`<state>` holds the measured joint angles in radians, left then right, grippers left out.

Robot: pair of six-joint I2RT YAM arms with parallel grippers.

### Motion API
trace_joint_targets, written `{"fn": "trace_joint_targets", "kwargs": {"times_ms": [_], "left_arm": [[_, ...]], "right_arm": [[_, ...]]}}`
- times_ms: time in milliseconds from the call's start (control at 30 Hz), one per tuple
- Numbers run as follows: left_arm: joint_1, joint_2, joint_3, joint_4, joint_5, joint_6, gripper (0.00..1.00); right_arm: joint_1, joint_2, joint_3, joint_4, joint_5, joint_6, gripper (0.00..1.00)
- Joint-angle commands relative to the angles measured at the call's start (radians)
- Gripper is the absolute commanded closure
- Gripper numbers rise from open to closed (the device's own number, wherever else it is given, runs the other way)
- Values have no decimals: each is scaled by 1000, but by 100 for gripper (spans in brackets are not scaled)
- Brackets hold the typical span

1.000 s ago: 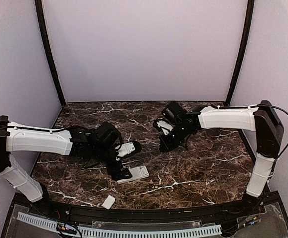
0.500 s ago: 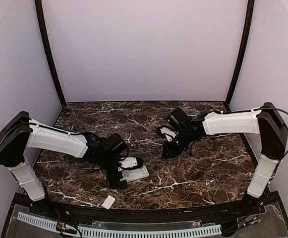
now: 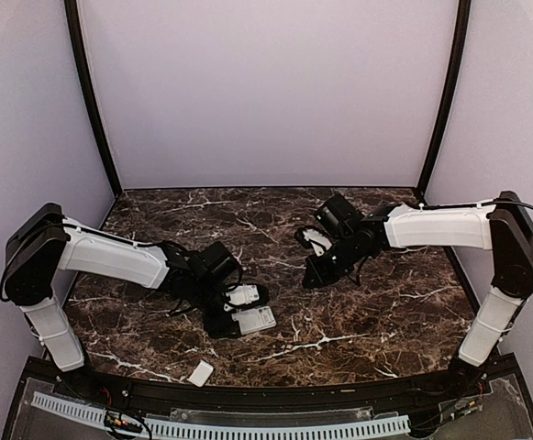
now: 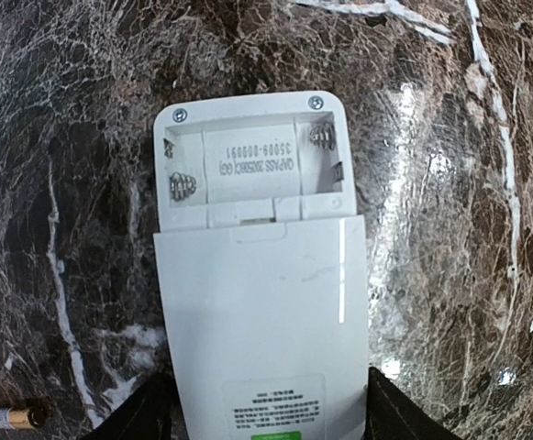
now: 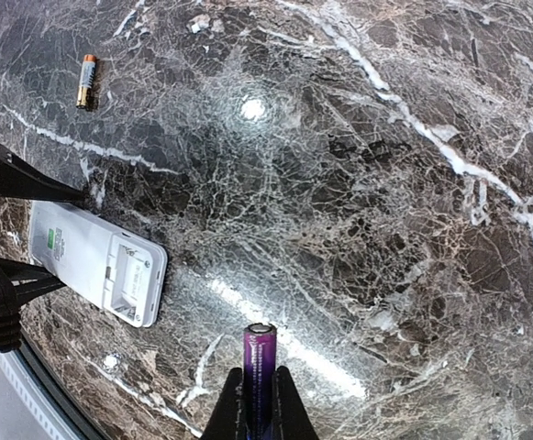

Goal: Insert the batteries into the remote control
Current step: Move the remote control without batteries to the center of the board.

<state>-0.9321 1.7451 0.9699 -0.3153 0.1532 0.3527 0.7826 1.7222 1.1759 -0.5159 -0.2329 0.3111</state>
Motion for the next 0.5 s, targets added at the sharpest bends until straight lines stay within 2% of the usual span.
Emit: {"fn": "trace_joint_targets", "kwargs": {"times_ms": [0, 233, 467], "left_arm": [[5, 38, 29, -65, 46, -17, 36], [-14, 96, 100, -85, 88, -72, 48], [-96, 159, 185, 42, 53, -121, 54]], "right_arm": [[-8, -21, -11, -5, 12, 12, 100], [-8, -51, -34, -20, 19, 28, 100], [-39, -100, -59, -65, 31, 63, 100]]}}
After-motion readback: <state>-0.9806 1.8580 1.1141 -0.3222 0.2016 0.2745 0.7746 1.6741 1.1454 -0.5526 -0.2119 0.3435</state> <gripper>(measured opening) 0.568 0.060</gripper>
